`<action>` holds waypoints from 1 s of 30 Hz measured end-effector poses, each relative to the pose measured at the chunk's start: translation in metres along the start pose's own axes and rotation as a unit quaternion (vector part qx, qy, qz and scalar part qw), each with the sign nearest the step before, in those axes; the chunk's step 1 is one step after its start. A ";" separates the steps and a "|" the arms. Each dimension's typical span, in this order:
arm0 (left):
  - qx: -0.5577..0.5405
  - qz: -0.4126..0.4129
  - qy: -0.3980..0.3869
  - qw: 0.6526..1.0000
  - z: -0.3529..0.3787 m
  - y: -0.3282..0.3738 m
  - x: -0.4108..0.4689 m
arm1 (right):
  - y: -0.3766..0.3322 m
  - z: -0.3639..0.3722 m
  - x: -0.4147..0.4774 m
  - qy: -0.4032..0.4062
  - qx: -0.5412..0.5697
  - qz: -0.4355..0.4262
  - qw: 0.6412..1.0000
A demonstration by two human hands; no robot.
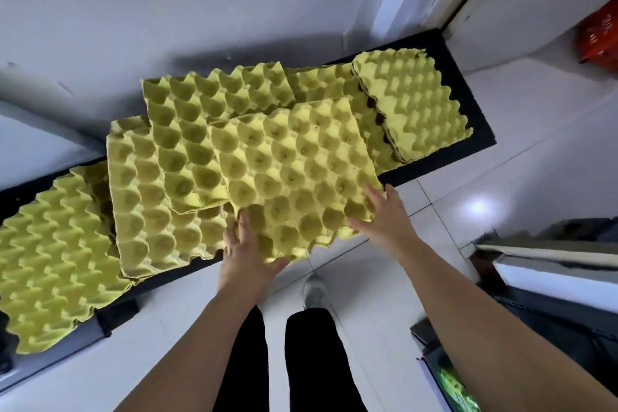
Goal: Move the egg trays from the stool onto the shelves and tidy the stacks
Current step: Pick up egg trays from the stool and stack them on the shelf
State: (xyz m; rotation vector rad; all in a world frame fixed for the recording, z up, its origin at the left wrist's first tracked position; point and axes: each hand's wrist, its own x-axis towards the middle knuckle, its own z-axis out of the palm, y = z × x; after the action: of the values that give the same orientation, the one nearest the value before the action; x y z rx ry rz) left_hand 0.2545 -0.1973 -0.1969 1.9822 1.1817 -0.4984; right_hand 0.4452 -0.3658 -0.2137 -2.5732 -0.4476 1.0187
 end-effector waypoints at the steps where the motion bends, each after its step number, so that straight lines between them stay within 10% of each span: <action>1: -0.010 -0.008 0.007 1.000 0.004 0.001 0.001 | 0.004 0.000 0.006 -0.011 0.007 0.005 1.000; 17: -0.104 0.004 0.088 0.991 -0.012 0.021 -0.040 | 0.001 -0.040 -0.009 -0.004 0.067 -0.058 0.996; 30: -0.217 0.071 0.321 0.919 -0.141 0.030 -0.154 | -0.148 -0.123 -0.105 0.093 0.098 -0.241 0.961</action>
State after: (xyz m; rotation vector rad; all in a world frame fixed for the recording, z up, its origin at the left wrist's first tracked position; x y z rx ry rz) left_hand 0.1979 -0.1845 0.0059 1.8536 1.3628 0.5023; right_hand 0.4347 -0.2993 -0.0046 -2.1965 -0.8245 0.6074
